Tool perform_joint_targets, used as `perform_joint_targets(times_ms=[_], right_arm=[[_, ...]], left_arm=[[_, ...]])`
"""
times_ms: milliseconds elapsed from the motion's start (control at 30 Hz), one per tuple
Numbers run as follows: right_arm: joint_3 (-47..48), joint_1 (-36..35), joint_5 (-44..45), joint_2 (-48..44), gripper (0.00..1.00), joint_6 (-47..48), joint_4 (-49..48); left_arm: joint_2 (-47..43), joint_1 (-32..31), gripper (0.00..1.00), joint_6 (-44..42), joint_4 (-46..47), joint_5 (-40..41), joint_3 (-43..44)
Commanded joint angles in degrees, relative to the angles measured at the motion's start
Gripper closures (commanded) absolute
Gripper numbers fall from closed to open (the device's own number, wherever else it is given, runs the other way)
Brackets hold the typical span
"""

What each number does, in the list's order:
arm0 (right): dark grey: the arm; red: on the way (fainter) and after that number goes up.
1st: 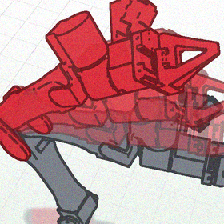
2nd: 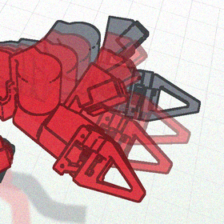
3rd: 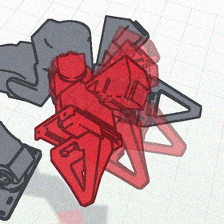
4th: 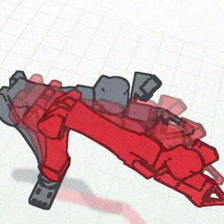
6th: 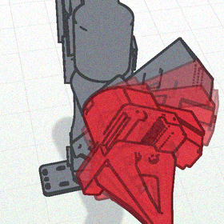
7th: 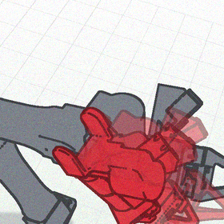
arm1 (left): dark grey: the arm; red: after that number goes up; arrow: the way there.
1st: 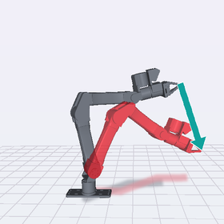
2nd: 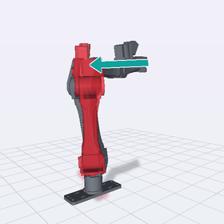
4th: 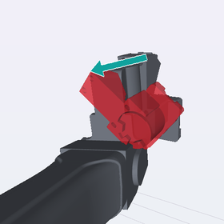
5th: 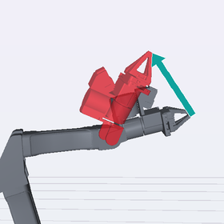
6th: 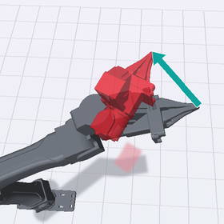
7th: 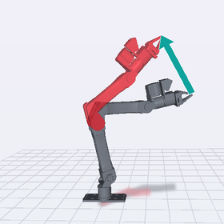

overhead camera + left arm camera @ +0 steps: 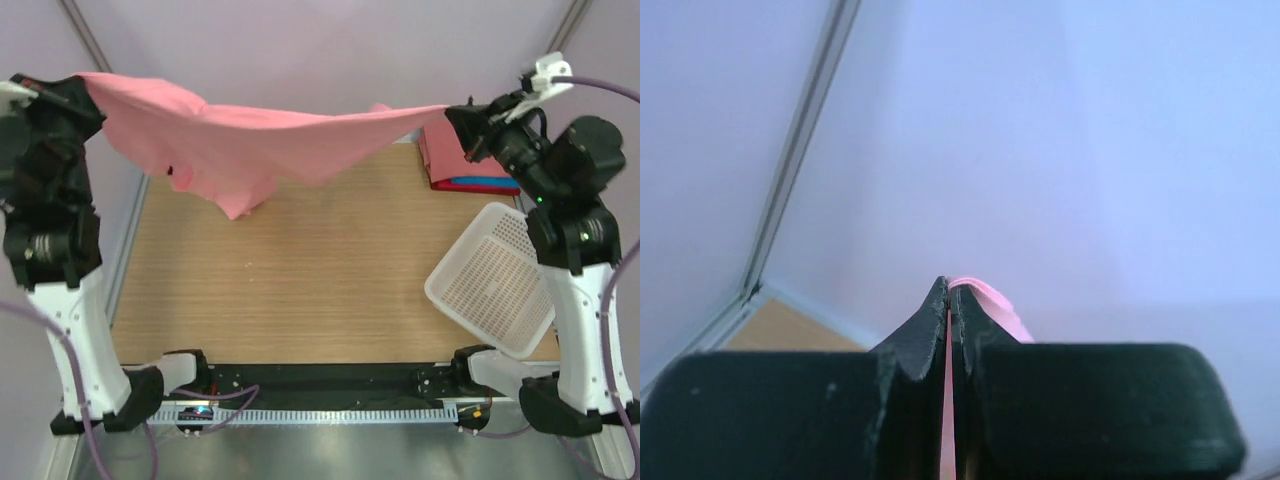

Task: Fold and stack the t-shirts
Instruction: Flatten the tshirt out

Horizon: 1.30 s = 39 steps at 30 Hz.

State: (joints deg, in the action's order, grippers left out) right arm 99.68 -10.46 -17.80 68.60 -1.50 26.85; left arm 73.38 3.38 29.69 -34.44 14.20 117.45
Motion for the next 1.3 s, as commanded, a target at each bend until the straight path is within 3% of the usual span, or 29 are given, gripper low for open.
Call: perform_joint_targets(times_ms=[0,400,567,733,900,967,1067,1267], right_arm=[[-1.60,0.18,-0.74,-3.81,0.99,-1.93,0.39],[-0.19,0.18,1.63,-17.62,0.99,-0.35,8.29],[-1.41,0.18,4.62,-14.11,0.99,4.21,11.65],[-12.83,0.26,5.15,-9.81,0.99,5.01,2.69],[-25.30,0.61,5.41,-1.03,0.99,4.05,-14.15],[-26.29,1.92,5.24,3.62,0.99,4.05,-18.22],[-23.66,3.07,4.01,16.88,0.99,3.96,-24.11],[-7.42,5.18,0.85,41.33,0.99,1.94,-28.78]], left_arm=[[-4.90,0.05,1.00,-0.24,3.15,2.51,-0.91],[-11.68,-0.04,1.00,-4.46,-3.79,0.75,8.06],[-9.59,0.05,1.00,-5.43,-3.71,-4.33,1.57],[-5.54,-0.04,1.00,-7.72,1.82,-6.63,-10.99],[4.01,0.05,1.00,-10.87,12.00,-9.17,-18.56],[8.94,0.14,1.00,-11.50,17.35,-10.85,-19.54],[21.24,0.14,1.00,-12.37,20.80,-15.93,-14.56],[42.69,0.23,1.00,-13.87,21.60,-16.83,-0.13]])
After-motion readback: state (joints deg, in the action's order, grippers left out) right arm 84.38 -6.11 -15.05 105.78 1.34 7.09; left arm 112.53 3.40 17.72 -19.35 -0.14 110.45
